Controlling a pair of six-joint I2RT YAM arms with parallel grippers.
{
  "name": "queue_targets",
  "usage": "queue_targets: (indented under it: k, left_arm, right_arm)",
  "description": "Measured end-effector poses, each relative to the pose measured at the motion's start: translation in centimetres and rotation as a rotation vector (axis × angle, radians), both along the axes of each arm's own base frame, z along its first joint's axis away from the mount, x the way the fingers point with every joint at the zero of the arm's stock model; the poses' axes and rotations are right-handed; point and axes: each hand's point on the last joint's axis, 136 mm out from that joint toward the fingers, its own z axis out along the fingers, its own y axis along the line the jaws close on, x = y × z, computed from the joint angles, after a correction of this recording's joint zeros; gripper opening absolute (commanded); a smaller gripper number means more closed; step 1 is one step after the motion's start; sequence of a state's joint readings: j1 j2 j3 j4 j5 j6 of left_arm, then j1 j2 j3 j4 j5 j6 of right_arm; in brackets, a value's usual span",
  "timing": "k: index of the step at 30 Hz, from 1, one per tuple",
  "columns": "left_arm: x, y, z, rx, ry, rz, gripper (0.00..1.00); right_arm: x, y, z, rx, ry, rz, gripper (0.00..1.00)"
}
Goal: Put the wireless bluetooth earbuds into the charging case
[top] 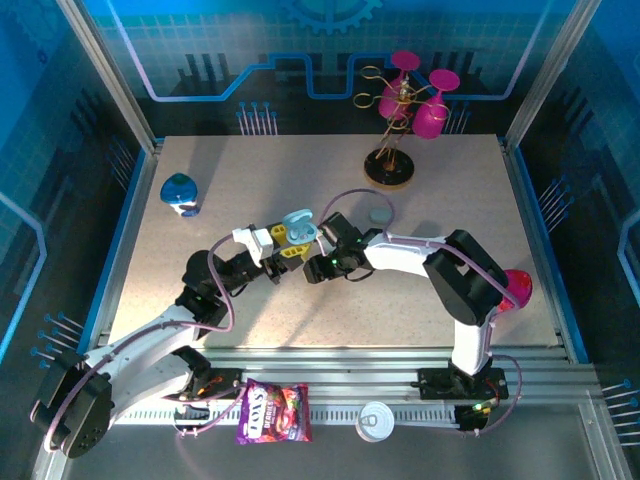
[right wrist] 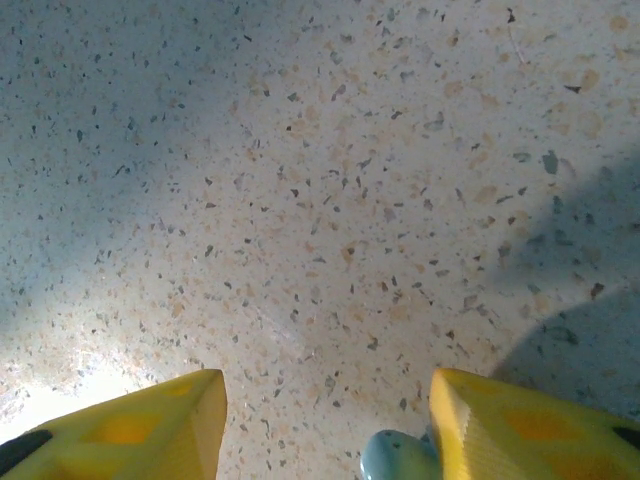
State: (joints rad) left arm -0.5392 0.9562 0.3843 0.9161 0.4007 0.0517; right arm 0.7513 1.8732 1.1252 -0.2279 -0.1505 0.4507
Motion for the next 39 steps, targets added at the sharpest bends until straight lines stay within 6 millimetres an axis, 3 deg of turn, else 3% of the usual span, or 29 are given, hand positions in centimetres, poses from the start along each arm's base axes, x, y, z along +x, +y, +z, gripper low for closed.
queue_targets:
  k: [13, 20, 24, 39]
  left_arm:
    - [0.2, -0.1, -0.3, 0.005, 0.009, 0.000, 0.29]
    - [0.2, -0.1, -0.3, 0.005, 0.009, 0.000, 0.29]
    - [0.0, 0.0, 0.0, 0.000, 0.000, 0.000, 0.29]
    - [-0.3, 0.2, 0.5, -0.005, -0.014, 0.001, 0.29]
  right_arm:
    - [0.2, -0.7, 0.3, -0.038, -0.026, 0.004, 0.55]
    - [1.3, -0.5, 2.1, -0.084, -0.054, -0.042, 0.48]
    - [0.9, -0.4, 2.6, -0.141, -0.055, -0.081, 0.44]
    - [0.0, -2.2, -0.1, -0.441, -0.023, -0.131, 0.30]
